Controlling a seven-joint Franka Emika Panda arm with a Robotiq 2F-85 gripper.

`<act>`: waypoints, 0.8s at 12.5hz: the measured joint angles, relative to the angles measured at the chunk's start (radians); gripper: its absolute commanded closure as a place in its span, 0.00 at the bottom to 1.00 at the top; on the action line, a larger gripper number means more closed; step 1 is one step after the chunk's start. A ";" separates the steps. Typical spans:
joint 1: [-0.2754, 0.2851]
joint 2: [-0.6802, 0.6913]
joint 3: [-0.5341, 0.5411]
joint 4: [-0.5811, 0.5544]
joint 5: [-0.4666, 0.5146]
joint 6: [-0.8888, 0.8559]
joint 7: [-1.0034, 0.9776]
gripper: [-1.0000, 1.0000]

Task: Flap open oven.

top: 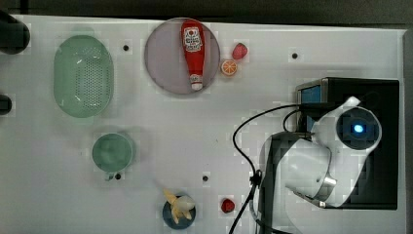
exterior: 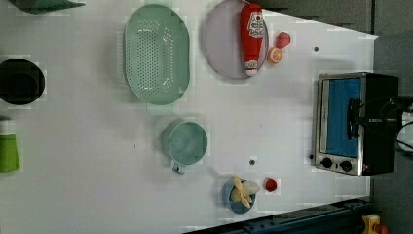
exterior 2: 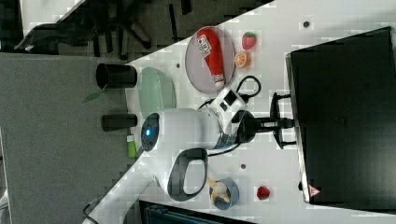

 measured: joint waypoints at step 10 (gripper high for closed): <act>0.098 0.024 0.104 -0.039 -0.417 -0.041 0.467 0.83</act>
